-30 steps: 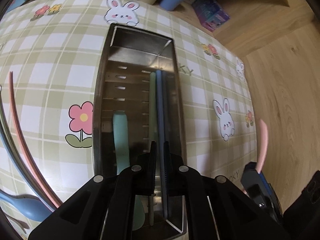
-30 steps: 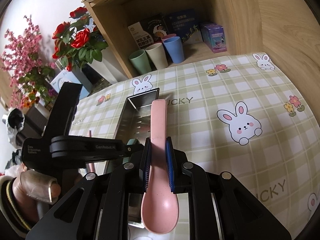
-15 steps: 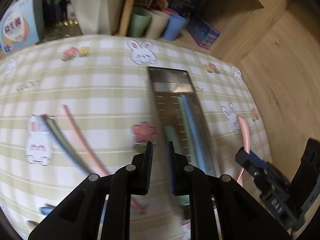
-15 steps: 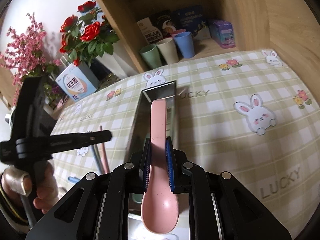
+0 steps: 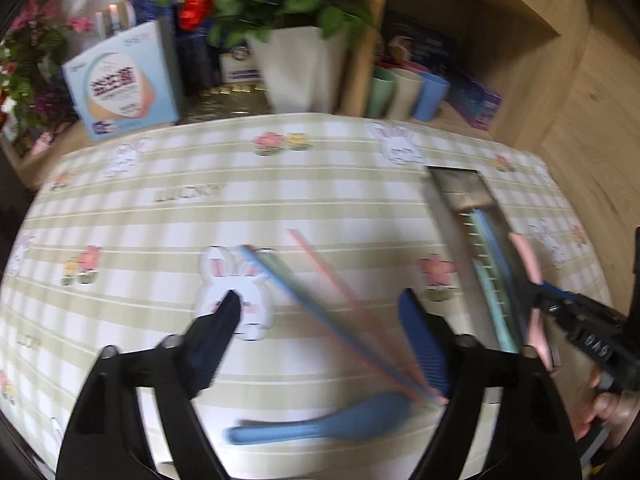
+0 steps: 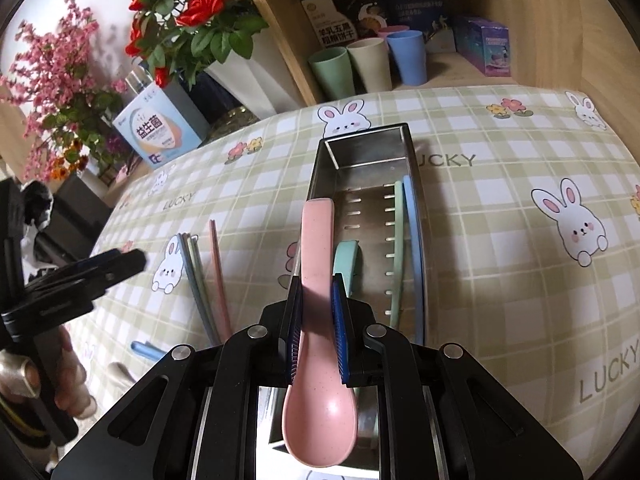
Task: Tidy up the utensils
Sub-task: 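Lower the pink spoon into the steel tray and open the right tool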
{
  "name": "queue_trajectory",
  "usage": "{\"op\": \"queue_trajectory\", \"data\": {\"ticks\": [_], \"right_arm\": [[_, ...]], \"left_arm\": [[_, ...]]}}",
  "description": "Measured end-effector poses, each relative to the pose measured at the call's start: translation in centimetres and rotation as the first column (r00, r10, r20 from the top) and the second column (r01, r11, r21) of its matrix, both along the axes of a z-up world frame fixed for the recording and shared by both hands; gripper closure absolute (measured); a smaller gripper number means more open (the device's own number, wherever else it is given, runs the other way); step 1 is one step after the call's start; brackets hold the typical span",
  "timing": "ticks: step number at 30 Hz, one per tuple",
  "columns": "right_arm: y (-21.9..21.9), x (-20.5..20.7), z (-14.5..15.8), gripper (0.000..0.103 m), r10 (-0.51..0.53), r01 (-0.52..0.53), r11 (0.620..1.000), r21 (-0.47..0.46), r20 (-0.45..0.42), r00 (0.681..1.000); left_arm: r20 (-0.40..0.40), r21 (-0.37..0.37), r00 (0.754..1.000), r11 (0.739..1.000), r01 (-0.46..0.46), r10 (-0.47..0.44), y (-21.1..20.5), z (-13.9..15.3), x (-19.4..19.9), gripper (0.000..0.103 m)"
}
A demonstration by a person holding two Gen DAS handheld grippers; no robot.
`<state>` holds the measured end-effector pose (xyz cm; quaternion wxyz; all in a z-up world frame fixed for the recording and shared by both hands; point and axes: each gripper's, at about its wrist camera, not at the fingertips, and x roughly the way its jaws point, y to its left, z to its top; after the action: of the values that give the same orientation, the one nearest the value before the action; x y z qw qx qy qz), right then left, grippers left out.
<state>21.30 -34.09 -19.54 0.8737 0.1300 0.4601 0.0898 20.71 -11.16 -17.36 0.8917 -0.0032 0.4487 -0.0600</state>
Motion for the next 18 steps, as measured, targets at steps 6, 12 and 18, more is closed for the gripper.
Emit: {"op": "queue_trajectory", "data": {"ticks": [6,12,18], "right_arm": [[-0.1,1.3,-0.8,0.089,-0.028,0.028,1.000,0.005,-0.019,0.999],[0.3,1.9,-1.7,0.089,-0.032,0.032,0.999,0.001,-0.038,0.999],[0.4,2.0,-2.3,0.088,-0.050,0.049,0.999,-0.007,-0.055,0.997]], "left_arm": [[0.009,0.018,0.991,0.991,-0.130,0.130,4.9,-0.7,-0.3,0.009],[0.027,0.053,0.982,0.981,-0.188,0.187,7.8,-1.6,-1.2,0.009],[0.022,0.070,0.980,0.978,-0.198,0.197,9.1,-2.5,-2.0,0.009]]}}
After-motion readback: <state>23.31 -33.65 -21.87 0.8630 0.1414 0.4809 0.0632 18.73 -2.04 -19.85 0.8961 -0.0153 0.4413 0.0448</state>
